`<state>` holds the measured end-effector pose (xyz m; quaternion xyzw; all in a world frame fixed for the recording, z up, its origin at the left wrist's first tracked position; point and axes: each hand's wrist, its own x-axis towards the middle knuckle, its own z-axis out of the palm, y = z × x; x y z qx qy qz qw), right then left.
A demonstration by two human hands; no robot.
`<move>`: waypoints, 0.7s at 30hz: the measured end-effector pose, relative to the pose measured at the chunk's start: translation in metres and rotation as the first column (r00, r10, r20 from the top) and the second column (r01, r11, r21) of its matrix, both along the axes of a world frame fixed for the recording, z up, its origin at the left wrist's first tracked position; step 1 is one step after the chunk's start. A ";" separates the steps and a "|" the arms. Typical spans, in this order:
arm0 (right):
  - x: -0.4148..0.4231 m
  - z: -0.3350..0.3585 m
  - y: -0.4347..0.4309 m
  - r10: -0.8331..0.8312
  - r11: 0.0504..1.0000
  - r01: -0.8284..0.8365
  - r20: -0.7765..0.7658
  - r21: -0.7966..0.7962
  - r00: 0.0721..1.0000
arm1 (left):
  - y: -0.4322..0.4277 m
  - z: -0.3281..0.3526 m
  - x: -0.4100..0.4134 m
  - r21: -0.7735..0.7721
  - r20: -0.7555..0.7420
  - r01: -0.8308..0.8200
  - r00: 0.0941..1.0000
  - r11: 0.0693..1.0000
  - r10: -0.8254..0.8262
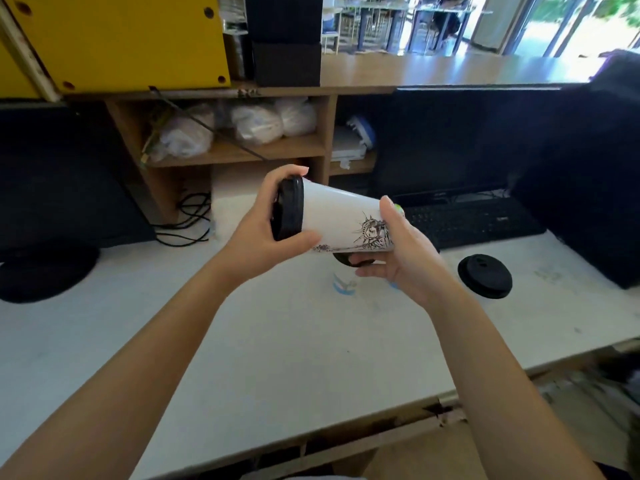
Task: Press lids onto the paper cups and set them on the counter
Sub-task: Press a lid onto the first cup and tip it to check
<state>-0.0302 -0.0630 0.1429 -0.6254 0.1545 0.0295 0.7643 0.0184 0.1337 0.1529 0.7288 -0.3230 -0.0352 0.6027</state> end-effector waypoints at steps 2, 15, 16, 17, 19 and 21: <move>-0.003 -0.001 -0.004 -0.036 0.999 0.032 0.083 0.042 0.996 | -0.001 -0.007 0.004 0.007 0.001 0.070 0.998 0.997 -0.070; -0.005 -0.020 -0.023 0.052 0.996 -0.031 0.262 -0.086 0.964 | -0.023 -0.011 0.037 -0.065 -0.672 0.038 0.737 0.997 -0.072; -0.005 -0.020 -0.025 0.064 0.996 -0.047 0.259 -0.072 0.964 | -0.026 -0.010 0.038 -0.065 -0.671 0.005 0.740 0.998 -0.047; -0.005 -0.021 -0.027 0.071 0.997 -0.060 0.252 -0.053 0.965 | -0.027 -0.011 0.038 -0.066 -0.658 -0.022 0.752 0.998 -0.027; -0.003 -0.019 -0.029 0.068 0.998 -0.063 0.217 -0.030 0.974 | -0.030 -0.015 0.037 -0.078 -0.618 -0.054 0.786 0.995 -0.006; 0.002 -0.015 -0.030 0.013 1.000 -0.012 0.139 -0.008 0.990 | -0.031 -0.019 0.035 -0.091 -0.579 -0.078 0.815 0.993 0.011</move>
